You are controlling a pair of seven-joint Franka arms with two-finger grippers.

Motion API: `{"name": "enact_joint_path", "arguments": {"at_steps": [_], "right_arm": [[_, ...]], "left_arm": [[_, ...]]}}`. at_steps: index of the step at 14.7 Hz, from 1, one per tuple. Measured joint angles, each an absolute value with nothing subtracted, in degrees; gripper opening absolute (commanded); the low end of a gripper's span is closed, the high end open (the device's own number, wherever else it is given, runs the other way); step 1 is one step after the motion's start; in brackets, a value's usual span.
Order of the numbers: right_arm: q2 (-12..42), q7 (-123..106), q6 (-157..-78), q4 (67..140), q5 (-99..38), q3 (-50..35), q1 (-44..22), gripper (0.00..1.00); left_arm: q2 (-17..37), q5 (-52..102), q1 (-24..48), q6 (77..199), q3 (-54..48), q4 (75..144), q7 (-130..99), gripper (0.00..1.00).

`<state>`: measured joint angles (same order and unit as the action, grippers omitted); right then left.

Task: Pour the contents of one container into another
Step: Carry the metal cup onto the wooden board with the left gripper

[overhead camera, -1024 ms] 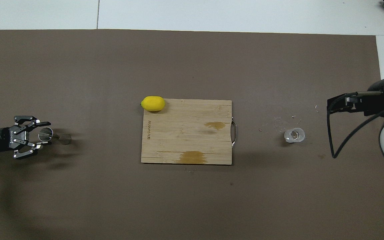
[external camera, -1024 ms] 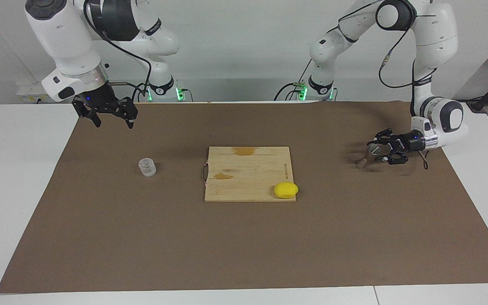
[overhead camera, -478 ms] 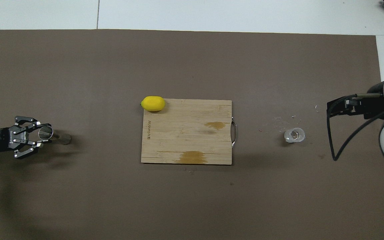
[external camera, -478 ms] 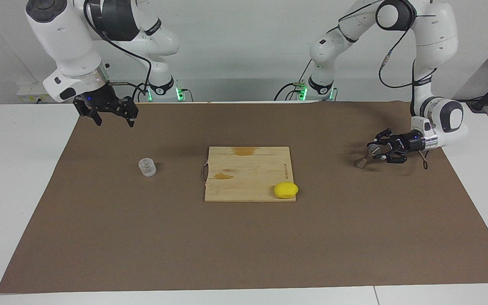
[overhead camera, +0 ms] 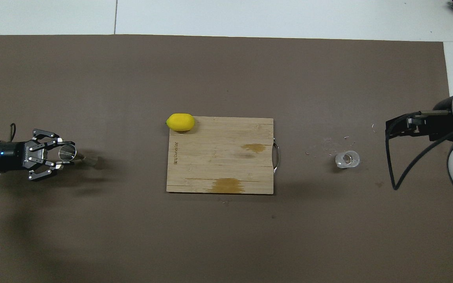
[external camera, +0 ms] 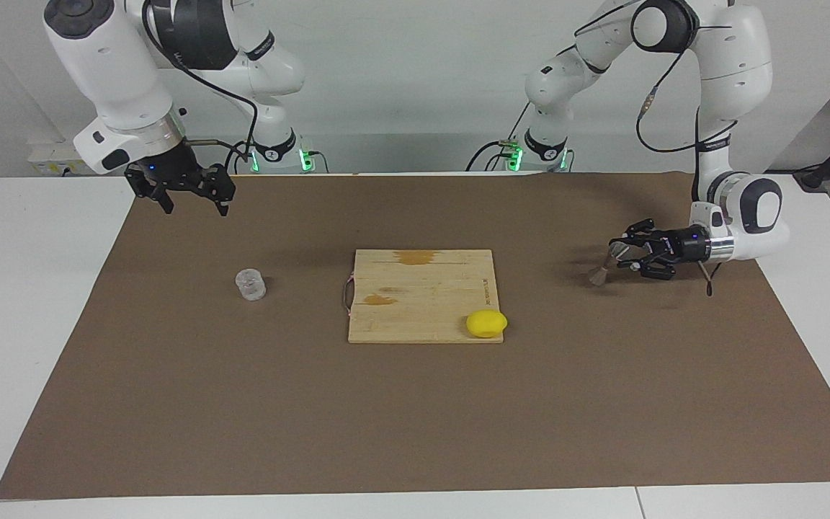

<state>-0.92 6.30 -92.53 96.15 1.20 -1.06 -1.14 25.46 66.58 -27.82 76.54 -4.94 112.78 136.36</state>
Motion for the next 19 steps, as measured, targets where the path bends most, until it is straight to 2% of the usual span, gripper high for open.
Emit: {"name": "enact_joint_path", "arguments": {"at_steps": [4, 9, 14, 19], "right_arm": [[-0.92, 6.3, -92.51, 96.15, 1.2, -1.06, -1.14, 1.0], [-0.92, 6.3, -92.51, 96.15, 1.2, -1.06, -1.13, 1.0], [-0.92, 6.3, -92.51, 96.15, 1.2, -1.06, -1.13, 1.0], [-0.92, 6.3, -92.51, 96.15, 1.2, -1.06, -1.13, 1.0]], "left_arm": [[24.61, 70.7, -17.9, 76.67, -5.12, 112.86, 132.65, 0.0], [23.69, 72.63, -13.05, 76.52, -5.14, 114.32, 128.51, 0.0], [18.37, 78.19, -7.2, 79.42, -5.11, 118.73, 124.17, 0.0], [15.0, 84.28, 2.48, 85.18, -5.14, 120.31, 119.26, 0.0]]}}
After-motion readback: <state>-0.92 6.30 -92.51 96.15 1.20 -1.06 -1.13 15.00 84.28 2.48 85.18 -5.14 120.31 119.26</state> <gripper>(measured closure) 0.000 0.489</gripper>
